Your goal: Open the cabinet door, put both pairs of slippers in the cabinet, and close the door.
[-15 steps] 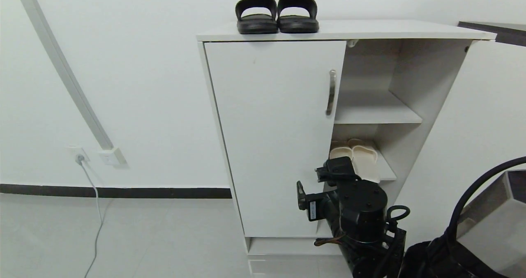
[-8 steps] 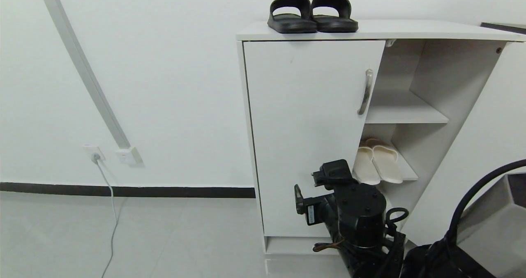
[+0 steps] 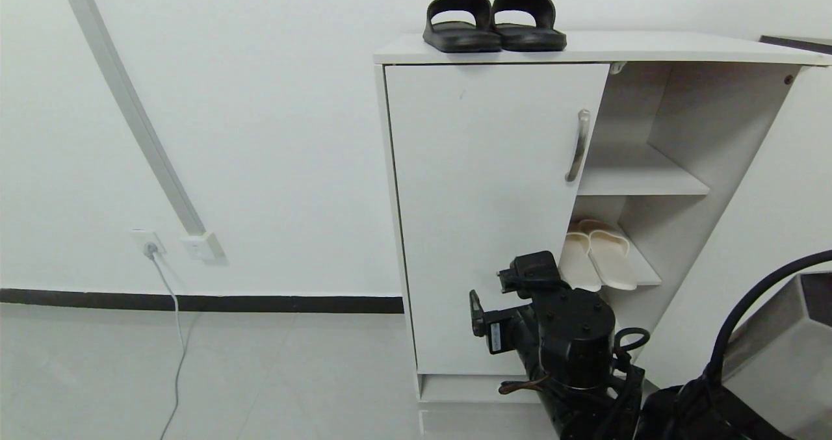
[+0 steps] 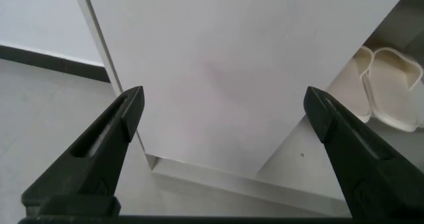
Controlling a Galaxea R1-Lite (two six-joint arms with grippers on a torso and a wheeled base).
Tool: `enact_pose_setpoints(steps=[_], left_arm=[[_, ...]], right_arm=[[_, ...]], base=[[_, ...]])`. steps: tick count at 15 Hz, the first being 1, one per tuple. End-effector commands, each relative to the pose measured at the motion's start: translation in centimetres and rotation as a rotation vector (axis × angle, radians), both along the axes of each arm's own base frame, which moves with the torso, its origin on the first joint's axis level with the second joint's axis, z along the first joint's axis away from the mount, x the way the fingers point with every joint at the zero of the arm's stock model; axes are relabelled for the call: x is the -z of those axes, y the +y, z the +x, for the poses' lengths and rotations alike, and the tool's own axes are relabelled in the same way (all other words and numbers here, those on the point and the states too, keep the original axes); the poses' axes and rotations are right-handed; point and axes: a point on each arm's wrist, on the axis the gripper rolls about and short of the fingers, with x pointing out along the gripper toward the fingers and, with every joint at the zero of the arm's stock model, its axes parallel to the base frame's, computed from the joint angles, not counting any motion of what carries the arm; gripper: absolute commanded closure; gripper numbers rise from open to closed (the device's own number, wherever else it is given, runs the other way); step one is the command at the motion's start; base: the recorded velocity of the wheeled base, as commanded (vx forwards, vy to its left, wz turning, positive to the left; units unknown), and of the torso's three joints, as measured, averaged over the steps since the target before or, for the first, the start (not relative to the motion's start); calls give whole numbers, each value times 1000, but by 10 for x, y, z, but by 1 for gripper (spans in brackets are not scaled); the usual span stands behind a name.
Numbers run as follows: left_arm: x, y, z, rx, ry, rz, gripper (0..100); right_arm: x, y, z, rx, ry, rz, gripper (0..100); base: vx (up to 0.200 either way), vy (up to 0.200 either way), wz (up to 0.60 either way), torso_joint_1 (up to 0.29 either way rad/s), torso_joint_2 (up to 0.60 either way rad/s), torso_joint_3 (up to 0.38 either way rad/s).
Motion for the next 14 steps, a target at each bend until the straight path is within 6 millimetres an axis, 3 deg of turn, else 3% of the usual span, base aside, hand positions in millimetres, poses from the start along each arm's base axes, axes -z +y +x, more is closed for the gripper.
enact_pose_setpoints(steps=[1,11,14], left_arm=[[0,0,0,-1,1,0,100],[0,0,0,1,1,0,100],[0,0,0,-1,1,0,100]], right_arm=[[1,1,0,-2,1,0,0],[3,1,-2,-5,8,-10,0],[4,0,-2,-5,10,-12,0]], base=[[0,0,0,0,0,0],[0,0,0,1,-8,-5],[0,0,0,-2,-176,-313]])
